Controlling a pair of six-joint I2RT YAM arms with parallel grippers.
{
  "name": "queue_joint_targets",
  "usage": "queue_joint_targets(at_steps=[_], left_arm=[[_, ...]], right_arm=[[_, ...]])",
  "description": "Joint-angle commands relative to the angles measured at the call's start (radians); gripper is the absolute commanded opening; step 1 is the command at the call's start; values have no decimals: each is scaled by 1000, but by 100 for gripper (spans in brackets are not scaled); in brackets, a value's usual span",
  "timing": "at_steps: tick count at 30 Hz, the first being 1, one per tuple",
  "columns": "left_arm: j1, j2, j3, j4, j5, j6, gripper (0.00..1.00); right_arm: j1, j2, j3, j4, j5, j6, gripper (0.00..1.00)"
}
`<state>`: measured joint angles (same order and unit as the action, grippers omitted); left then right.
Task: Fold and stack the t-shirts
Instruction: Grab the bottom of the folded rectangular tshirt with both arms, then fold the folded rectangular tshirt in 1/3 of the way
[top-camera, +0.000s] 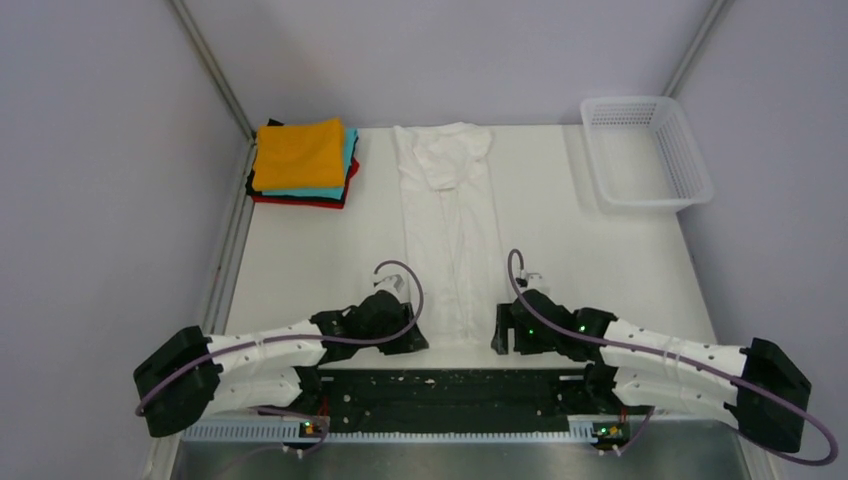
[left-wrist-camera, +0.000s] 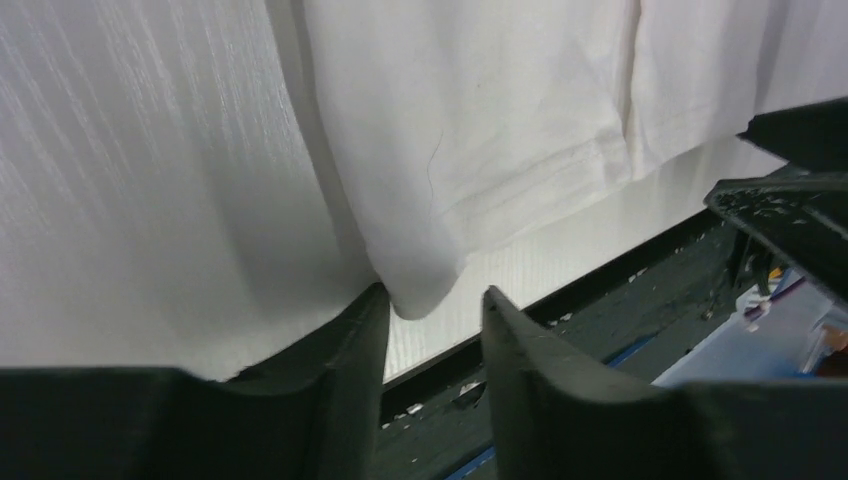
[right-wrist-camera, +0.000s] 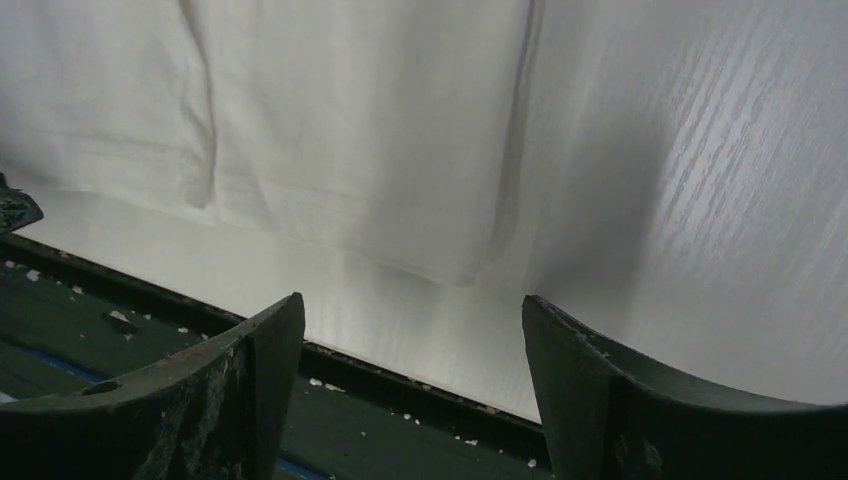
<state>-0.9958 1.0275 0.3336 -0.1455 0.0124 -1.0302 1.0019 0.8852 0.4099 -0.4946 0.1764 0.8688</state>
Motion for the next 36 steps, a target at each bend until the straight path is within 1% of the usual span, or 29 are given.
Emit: queue_joint_targets(at_steps=[1, 2, 5, 6, 8, 13, 17, 20, 25, 28, 30, 33, 36], left_arm=[[-9, 88, -17, 77, -28, -23, 38], [-8, 104, -12, 68, -52, -25, 30], [-9, 141, 14, 21, -105, -32, 12], [-9, 148, 20, 14, -116, -40, 9], [-9, 158, 24, 2, -135, -57, 0], [-8, 142, 24, 4, -149, -49, 0], [-8, 89, 39, 0, -177, -31, 0], [-5, 59, 75, 7, -208, -3, 0], [15, 46, 154, 2, -294, 48, 0], [75, 59, 209, 29, -281, 97, 0], [132, 94, 250, 69, -269, 130, 0], [243, 190, 323, 114, -188, 192, 0], [326, 301, 423, 123, -148, 239, 0]], right_arm=[[22, 45, -25, 63, -5, 31, 74], [22, 67, -21, 87, 2, 23, 71], [22, 134, -14, 136, 49, 20, 66], [22, 159, -6, 141, 68, 23, 61], [21, 195, 11, 139, 84, 33, 47], [23, 190, 6, 119, 102, 51, 1], [23, 130, 22, 132, 127, 12, 0], [22, 102, 67, 152, 145, -30, 0], [8, 128, 159, 186, 211, -109, 0], [-44, 163, 215, 210, 242, -154, 0], [-120, 192, 235, 286, 204, -198, 0], [-215, 261, 272, 398, 126, -258, 0], [-273, 366, 347, 450, 121, -311, 0]])
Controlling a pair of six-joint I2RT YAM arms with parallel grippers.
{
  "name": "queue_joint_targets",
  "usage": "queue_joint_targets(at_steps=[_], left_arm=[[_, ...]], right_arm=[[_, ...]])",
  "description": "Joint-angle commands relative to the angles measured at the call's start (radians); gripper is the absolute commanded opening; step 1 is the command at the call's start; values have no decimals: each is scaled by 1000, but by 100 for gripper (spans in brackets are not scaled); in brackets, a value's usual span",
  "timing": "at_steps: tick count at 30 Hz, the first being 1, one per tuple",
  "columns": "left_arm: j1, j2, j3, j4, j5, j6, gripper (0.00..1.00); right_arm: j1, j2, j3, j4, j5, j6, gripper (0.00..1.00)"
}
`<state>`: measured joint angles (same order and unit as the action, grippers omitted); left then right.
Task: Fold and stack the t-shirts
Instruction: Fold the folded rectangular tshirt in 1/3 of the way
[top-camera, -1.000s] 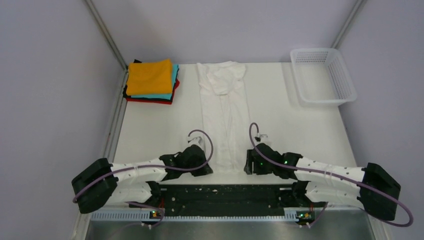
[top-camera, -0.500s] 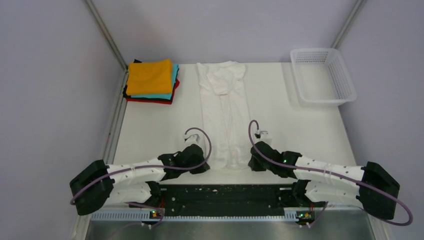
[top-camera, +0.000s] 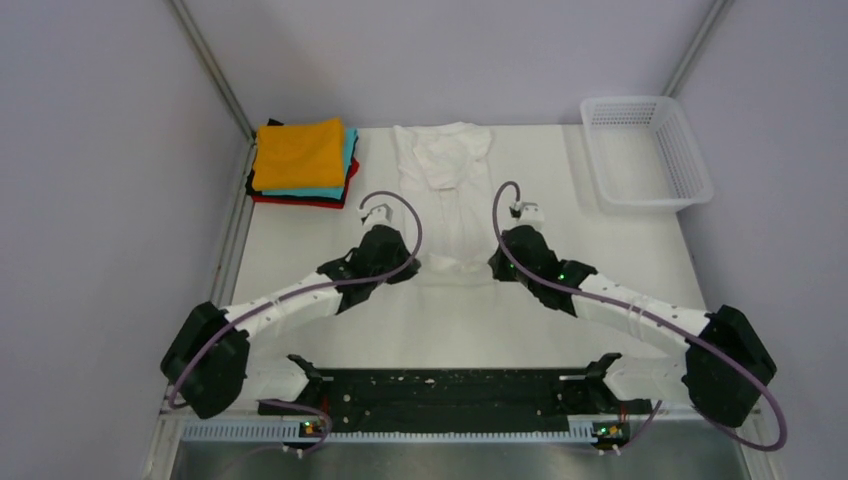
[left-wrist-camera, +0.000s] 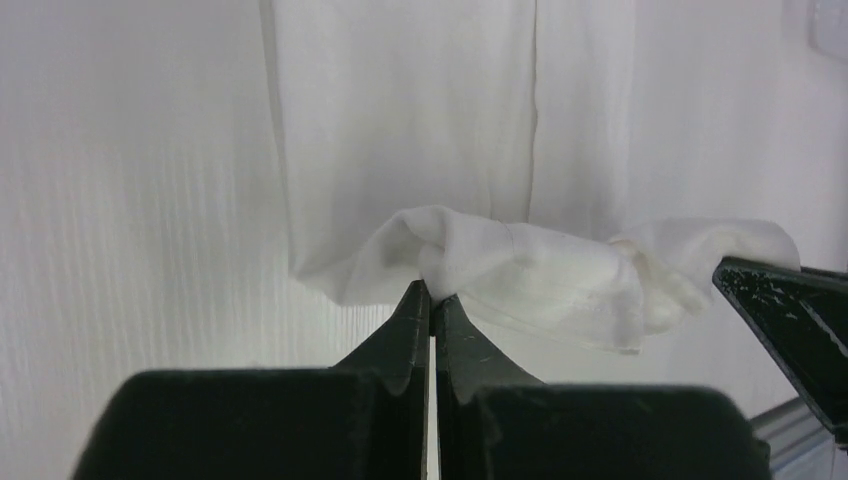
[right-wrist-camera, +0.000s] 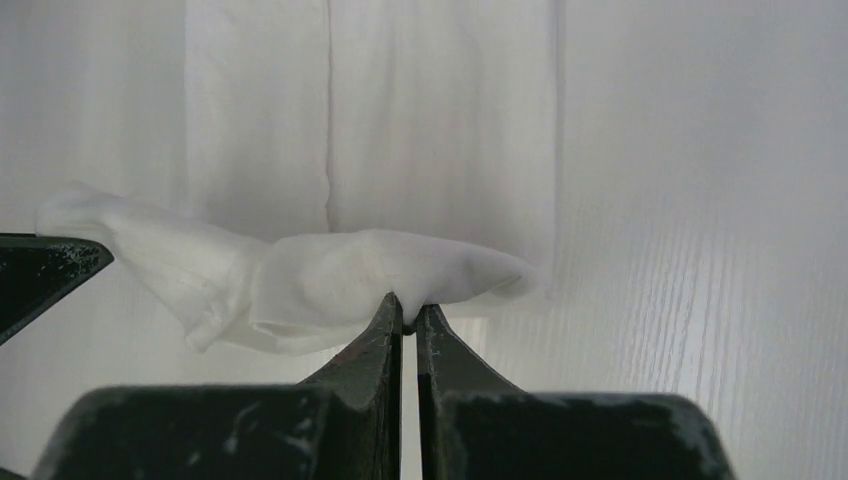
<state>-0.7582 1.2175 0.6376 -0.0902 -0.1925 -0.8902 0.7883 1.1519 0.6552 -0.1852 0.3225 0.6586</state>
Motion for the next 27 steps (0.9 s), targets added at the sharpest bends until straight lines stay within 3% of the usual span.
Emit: queue_joint_targets(at_steps=[1, 12, 23, 24, 27], left_arm=[[108, 150, 160, 67, 73, 113, 0], [279, 447, 450, -31, 108, 141, 0], [360, 652, 660, -106, 166, 176, 0], [365, 672, 681, -116, 185, 182, 6], [382, 712, 753, -161, 184, 196, 53]], right_arm=[[-81, 137, 133, 153, -30, -113, 0], [-269, 480, 387, 265, -161, -158, 0], [-328, 697, 582, 269, -203, -221, 0], [-333, 724, 599, 266, -213, -223, 2], [-346, 775, 655, 264, -212, -226, 12]])
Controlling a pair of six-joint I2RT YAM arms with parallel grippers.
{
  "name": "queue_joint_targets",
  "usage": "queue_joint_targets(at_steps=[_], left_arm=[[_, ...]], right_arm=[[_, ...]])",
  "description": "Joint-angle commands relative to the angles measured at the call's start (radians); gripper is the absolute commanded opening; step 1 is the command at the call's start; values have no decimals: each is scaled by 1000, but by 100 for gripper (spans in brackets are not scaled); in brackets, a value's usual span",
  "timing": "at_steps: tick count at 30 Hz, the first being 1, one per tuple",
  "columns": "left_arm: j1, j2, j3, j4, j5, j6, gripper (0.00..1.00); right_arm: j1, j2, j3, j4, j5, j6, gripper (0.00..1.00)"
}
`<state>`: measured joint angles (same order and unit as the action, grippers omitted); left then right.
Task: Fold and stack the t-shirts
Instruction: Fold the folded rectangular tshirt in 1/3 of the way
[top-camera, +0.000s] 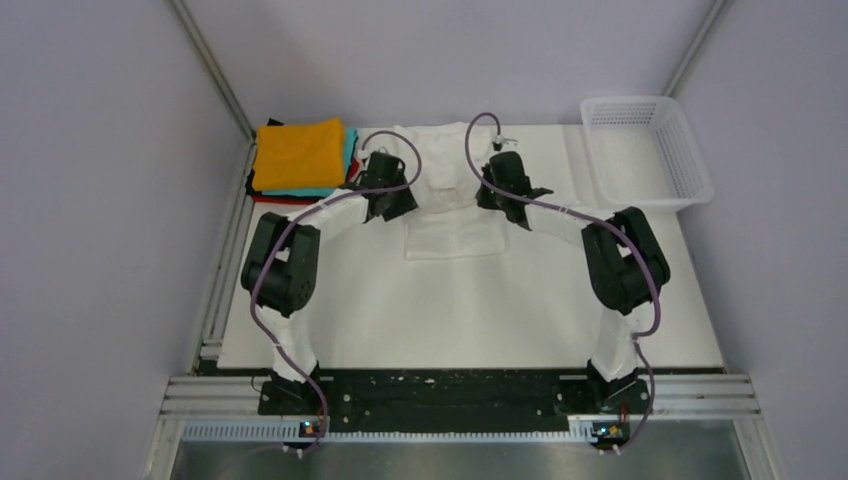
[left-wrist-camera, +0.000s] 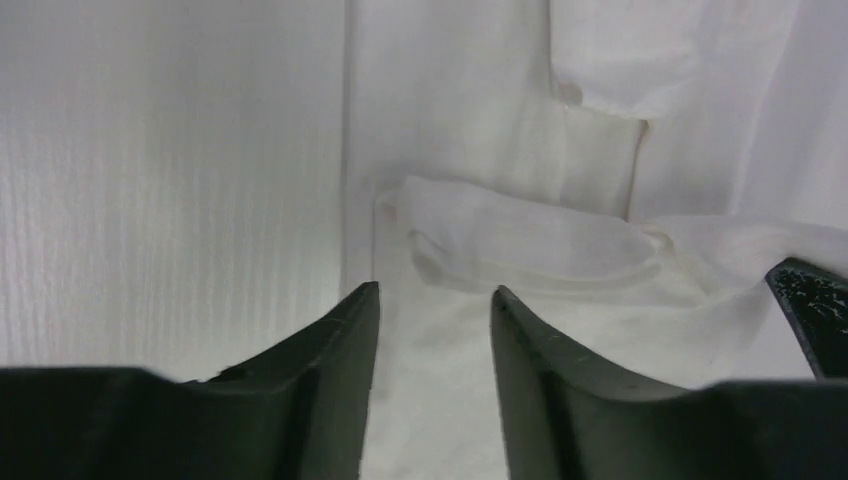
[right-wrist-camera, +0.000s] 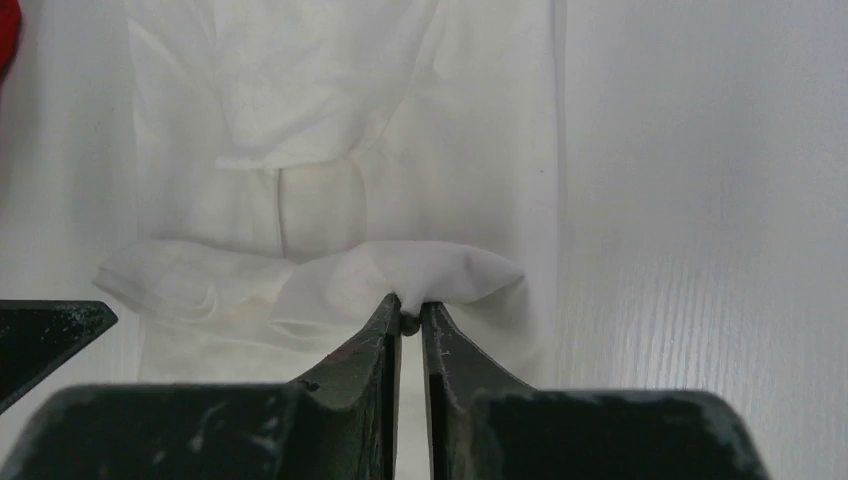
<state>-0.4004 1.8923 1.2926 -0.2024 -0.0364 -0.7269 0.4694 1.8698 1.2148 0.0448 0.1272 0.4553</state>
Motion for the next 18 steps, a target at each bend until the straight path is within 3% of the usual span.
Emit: queue_joint_targets(at_steps=[1, 4, 7, 8, 9, 11, 14, 18], left_arm=[[30, 41, 117, -57, 16, 28, 65], [50, 28, 166, -66, 26, 31, 77], [53, -30, 165, -100, 21, 46, 85], [53, -61, 139, -98, 26, 46, 97], [53, -92, 101, -89, 31, 48, 99], [53, -165, -21, -57, 80, 44, 99], [51, -278, -194, -4, 126, 24, 99], [39, -385, -377, 66, 193, -16, 99]], right_arm=[[-34, 72, 124, 28, -20, -22, 16], [-41, 109, 224, -8, -31, -35, 48], [-41, 78, 233, -26, -72, -41, 61], [-41, 47, 198, -12, -81, -35, 66], [-41, 15, 151, 14, -91, -27, 70], [-41, -54, 29, 85, -172, -17, 96], [-38, -132, -133, 117, -309, 9, 99], [-38, -246, -318, 114, -260, 38, 99]])
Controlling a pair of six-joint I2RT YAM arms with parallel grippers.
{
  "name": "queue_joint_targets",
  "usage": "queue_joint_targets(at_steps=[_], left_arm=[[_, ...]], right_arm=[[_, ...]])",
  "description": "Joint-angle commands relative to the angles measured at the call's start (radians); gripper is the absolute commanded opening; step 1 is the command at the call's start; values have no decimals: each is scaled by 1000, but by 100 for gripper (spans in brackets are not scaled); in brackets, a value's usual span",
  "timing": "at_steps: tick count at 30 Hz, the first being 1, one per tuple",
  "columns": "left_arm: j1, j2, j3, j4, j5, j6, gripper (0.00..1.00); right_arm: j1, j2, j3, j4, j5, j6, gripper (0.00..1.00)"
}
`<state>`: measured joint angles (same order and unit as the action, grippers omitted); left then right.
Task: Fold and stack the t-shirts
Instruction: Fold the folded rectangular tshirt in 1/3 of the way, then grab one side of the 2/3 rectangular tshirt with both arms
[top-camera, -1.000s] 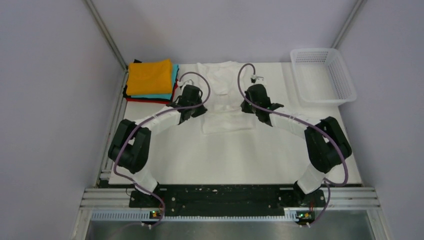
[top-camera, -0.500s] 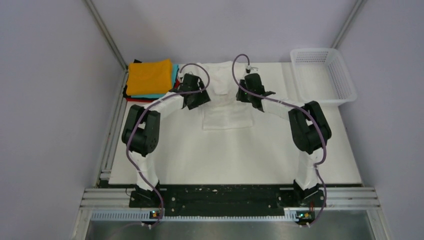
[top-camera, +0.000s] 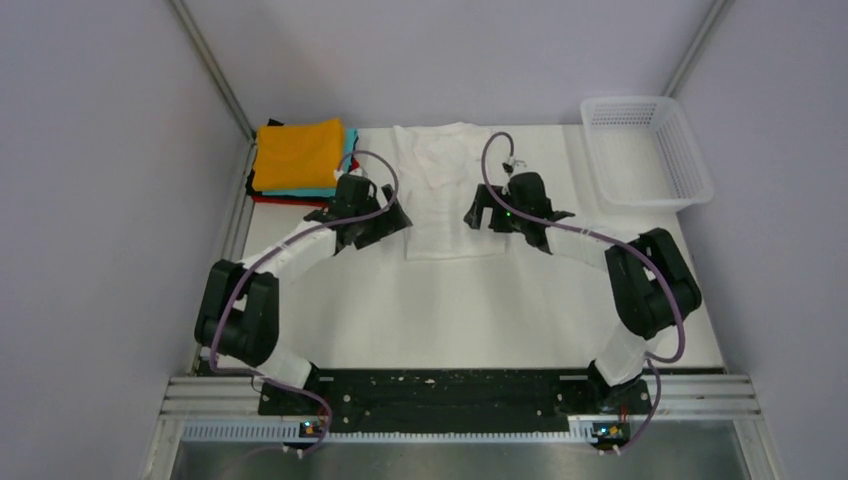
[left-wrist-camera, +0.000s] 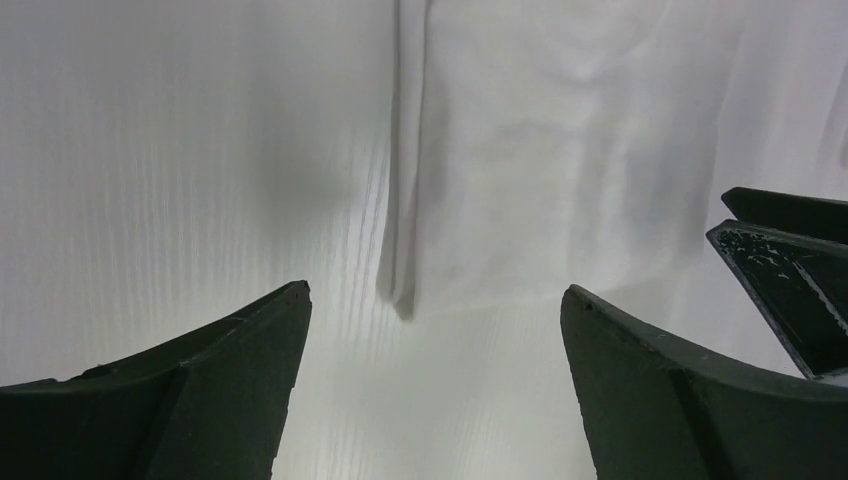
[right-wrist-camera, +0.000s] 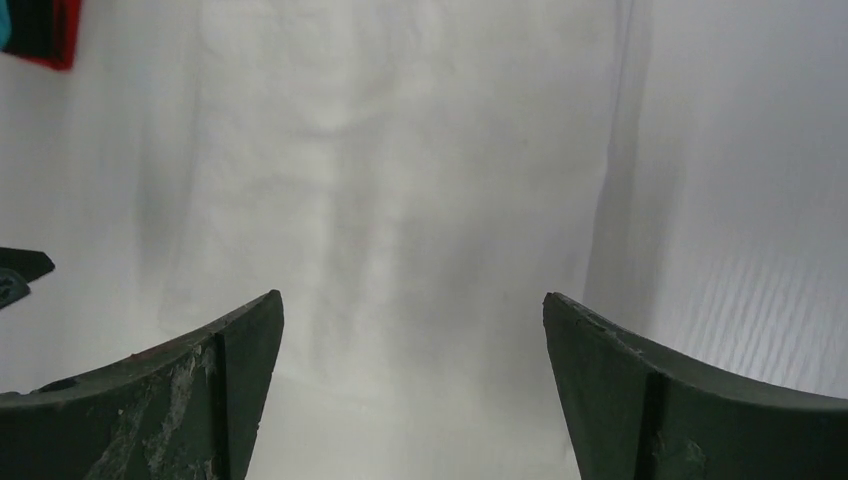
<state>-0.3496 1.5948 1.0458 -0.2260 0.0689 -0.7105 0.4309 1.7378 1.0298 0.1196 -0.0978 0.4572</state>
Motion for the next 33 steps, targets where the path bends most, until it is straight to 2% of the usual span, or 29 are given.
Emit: queue_joint_targets(at_steps=[1, 4, 8, 12, 16, 21, 24, 27, 30, 33], left_arm=[[-20, -94, -163, 111, 108, -42, 99], [-42, -78, -216, 152, 149, -60, 97], [-57, -8, -223, 186, 164, -87, 82], [-57, 57, -212, 204, 166, -109, 69], [-57, 109, -194, 196, 133, -111, 53], [-56, 157, -174, 197, 133, -110, 36], [-57, 184, -159, 192, 133, -109, 20], [-57, 202, -145, 182, 134, -105, 0], [-57, 205, -139, 182, 127, -86, 0], [-58, 191, -154, 181, 112, -73, 0]], right_arm=[[1, -139, -173, 33, -18, 47, 98], [0, -203, -254, 15, 21, 76, 97], [0, -203, -290, 34, 25, 154, 92], [0, -149, -286, 53, 17, 192, 73], [1, -100, -273, 48, 35, 203, 58], [0, -61, -260, 9, 75, 194, 53], [1, -47, -244, -33, 129, 181, 44], [1, -43, -249, -29, 120, 172, 35], [1, -33, -242, -38, 112, 144, 11], [1, -34, -256, -27, 80, 131, 0]])
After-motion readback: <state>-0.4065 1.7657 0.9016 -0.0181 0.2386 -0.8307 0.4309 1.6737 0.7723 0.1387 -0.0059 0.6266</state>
